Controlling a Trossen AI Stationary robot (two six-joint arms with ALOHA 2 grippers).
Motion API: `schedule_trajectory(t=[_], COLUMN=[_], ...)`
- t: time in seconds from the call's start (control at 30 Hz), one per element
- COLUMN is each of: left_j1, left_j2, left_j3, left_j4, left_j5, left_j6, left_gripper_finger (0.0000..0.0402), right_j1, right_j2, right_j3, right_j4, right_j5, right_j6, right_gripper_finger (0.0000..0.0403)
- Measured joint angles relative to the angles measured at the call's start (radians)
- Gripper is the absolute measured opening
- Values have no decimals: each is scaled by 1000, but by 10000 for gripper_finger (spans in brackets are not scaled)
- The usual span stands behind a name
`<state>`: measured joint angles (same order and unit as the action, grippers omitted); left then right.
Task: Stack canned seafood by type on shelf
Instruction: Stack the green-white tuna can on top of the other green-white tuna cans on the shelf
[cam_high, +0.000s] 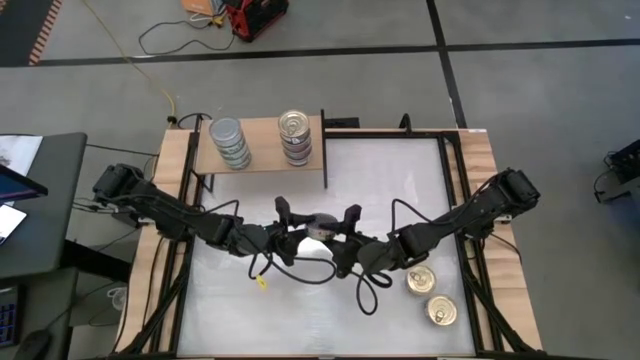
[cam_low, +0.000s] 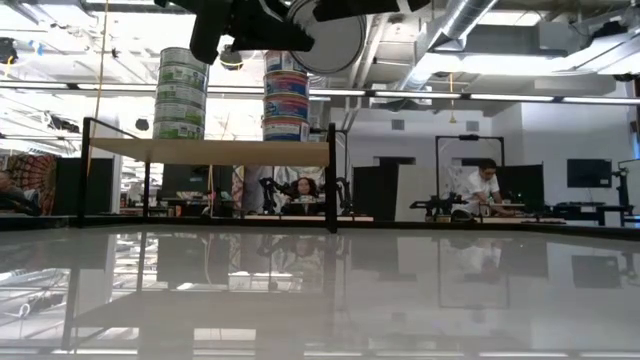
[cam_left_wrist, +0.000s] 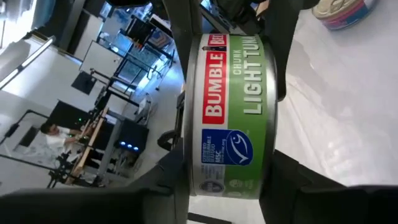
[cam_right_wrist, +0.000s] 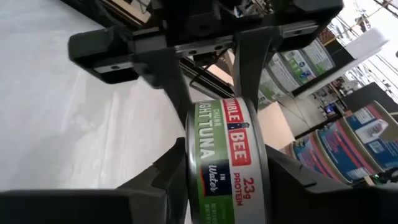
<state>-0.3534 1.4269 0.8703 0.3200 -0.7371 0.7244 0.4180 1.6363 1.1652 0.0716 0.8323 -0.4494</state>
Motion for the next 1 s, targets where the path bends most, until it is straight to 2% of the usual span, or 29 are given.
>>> schedule_trajectory(t=[0.17,0.4,0.47,0.63,0.7,0.83,1.0], left_j1=[0,-8,-26,-109,-148,-202,-213], left_j2=[-1,-3,-20,-130,-198,-327,-508], left_j3=[0,-1,-1,-2,-1,-1,-1], left_j4=[1,-4,-23,-24,-17,-31,-133], left_j5=[-5,-83,-145,-390,-474,-670,-721], left_j6=[8,19,36,169,235,360,329], left_gripper_finger=[125,125,125,127,133,136,136], right_j1=[0,9,19,60,72,55,-1], right_j2=[0,0,0,-47,-84,-140,-167], right_j3=[0,41,59,76,71,43,20], right_j4=[14,21,10,-16,-42,-128,-216], right_j5=[-11,-27,-14,159,193,195,185], right_j6=[1,-31,-68,-132,-117,3,135], right_gripper_finger=[191,279,305,348,353,348,337])
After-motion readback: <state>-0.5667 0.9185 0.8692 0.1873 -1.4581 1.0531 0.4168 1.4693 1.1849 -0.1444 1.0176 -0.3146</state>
